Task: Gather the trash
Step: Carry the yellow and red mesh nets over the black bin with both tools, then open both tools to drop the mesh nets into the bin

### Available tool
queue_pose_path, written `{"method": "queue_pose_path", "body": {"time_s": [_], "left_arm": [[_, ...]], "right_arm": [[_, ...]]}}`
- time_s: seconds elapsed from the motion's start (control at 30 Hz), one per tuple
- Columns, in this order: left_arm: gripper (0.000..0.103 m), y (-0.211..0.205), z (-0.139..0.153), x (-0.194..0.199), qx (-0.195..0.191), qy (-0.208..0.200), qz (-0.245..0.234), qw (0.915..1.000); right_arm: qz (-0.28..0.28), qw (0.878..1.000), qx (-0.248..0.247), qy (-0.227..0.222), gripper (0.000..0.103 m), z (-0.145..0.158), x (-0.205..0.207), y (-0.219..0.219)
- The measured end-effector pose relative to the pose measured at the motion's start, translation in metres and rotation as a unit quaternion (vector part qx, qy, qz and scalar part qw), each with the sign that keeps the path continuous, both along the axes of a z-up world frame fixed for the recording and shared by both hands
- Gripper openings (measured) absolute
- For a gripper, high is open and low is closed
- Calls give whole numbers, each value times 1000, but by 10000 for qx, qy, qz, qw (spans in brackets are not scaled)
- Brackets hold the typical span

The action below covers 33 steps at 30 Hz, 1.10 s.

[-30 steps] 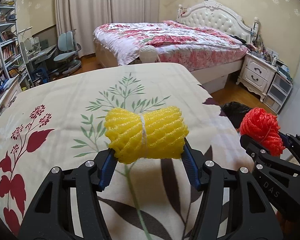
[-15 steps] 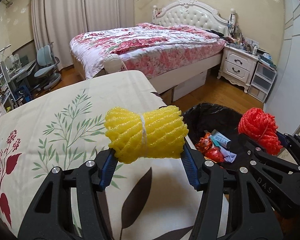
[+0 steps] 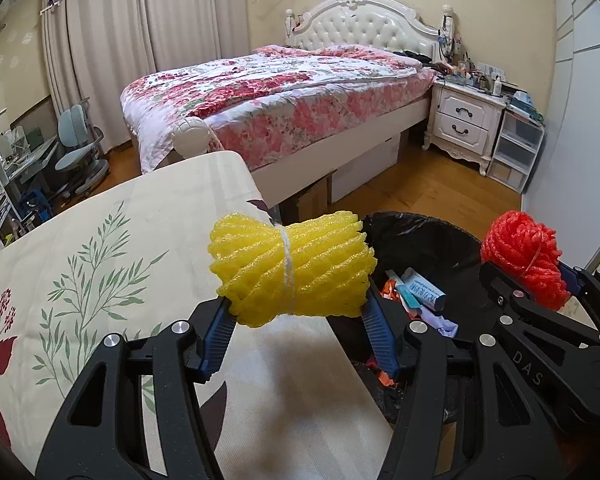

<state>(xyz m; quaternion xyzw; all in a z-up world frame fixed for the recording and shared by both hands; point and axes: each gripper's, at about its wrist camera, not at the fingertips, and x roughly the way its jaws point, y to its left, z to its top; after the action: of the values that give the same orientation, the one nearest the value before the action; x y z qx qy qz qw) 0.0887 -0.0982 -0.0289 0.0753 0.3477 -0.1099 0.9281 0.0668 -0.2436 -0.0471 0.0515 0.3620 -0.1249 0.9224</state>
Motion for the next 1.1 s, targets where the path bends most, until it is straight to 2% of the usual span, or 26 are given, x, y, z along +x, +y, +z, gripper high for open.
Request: {"method": "queue_pose_path", "body": {"time_s": [0.37,0.7,0.83,1.1], "left_arm": [[57,-21,-15,15,165,137,-57,9998],[57,-26,-16,20,229,152,-109,9996],[60,-26,-17,21,236,153,-119,9995],[73,-23,-16,22,259,148,-127,9995]], "right_arm": [[-147,9998,-28,114,55,-15,11,-10],[-246,9995,58,188,56,-20,15,-19],[-305,9994,70,176,57,-19,16,-21],[-309,9993,89,216,62,-22,17,-22]]}}
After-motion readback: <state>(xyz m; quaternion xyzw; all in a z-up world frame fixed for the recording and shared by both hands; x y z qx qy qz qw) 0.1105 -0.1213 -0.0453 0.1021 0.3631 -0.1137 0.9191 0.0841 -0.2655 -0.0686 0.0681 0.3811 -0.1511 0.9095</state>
